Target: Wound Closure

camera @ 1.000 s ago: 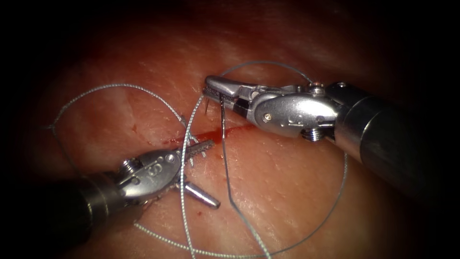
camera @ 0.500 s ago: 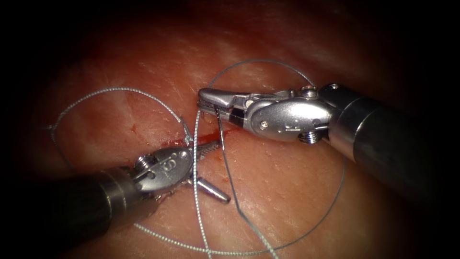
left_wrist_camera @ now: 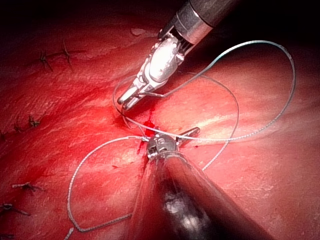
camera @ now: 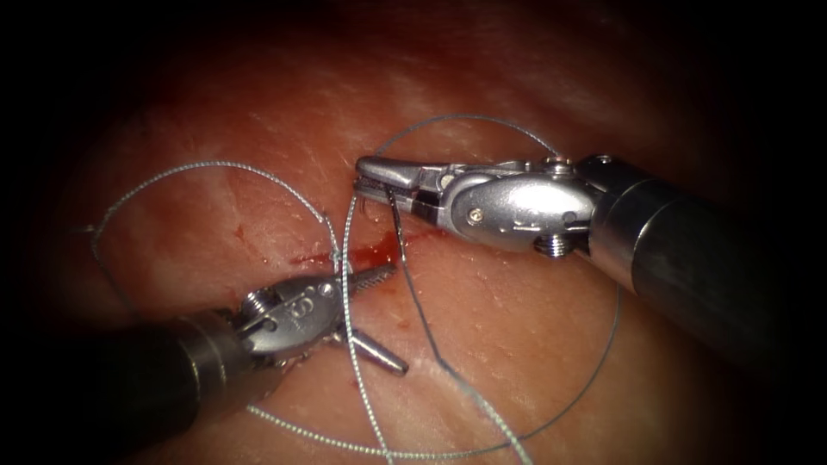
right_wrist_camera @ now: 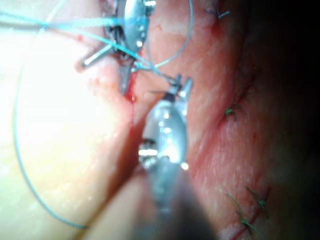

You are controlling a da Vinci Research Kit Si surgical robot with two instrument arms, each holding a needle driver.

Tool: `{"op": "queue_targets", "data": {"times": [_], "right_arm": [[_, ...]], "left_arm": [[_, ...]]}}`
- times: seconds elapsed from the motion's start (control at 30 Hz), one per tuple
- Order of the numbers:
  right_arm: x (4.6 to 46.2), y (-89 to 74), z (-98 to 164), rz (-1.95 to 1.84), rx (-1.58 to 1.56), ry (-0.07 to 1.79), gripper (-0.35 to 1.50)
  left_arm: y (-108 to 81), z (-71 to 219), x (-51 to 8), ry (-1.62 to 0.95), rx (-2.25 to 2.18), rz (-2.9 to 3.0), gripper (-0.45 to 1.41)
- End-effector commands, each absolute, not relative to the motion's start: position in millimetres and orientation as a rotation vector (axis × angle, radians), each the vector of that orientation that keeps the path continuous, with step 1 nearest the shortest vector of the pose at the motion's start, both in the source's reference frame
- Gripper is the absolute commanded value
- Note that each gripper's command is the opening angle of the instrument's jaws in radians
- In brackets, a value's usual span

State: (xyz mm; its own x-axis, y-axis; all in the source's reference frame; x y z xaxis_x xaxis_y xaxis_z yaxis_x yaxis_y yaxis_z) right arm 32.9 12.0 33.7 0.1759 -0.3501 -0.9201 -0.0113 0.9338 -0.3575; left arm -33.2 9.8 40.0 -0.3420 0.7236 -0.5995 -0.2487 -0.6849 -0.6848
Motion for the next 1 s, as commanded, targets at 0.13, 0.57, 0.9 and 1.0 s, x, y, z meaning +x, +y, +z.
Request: {"op": "queue_targets", "data": {"times": [0.13, 0.57, 0.9, 1.0], "right_arm": [[33.8, 12.6, 34.1, -0.246, -0.299, 1.385, -0.35], [35.1, 12.6, 34.6, -0.249, -0.162, 1.386, -0.35], [35.2, 15.1, 35.4, -0.122, -0.03, 1.367, -0.35], [35.8, 16.0, 35.1, -0.059, 0.017, 1.367, -0.35]], "left_arm": [[9.5, 40.9, -33.3, -0.665, -1.248, 2.077, 0.83], [9.8, 44.1, -32.5, -0.702, -1.194, 2.089, 0.83], [9.8, 44.0, -31.7, -0.708, -1.188, 2.082, 0.83], [9.8, 44.0, -31.7, -0.708, -1.188, 2.082, 0.83]]}}
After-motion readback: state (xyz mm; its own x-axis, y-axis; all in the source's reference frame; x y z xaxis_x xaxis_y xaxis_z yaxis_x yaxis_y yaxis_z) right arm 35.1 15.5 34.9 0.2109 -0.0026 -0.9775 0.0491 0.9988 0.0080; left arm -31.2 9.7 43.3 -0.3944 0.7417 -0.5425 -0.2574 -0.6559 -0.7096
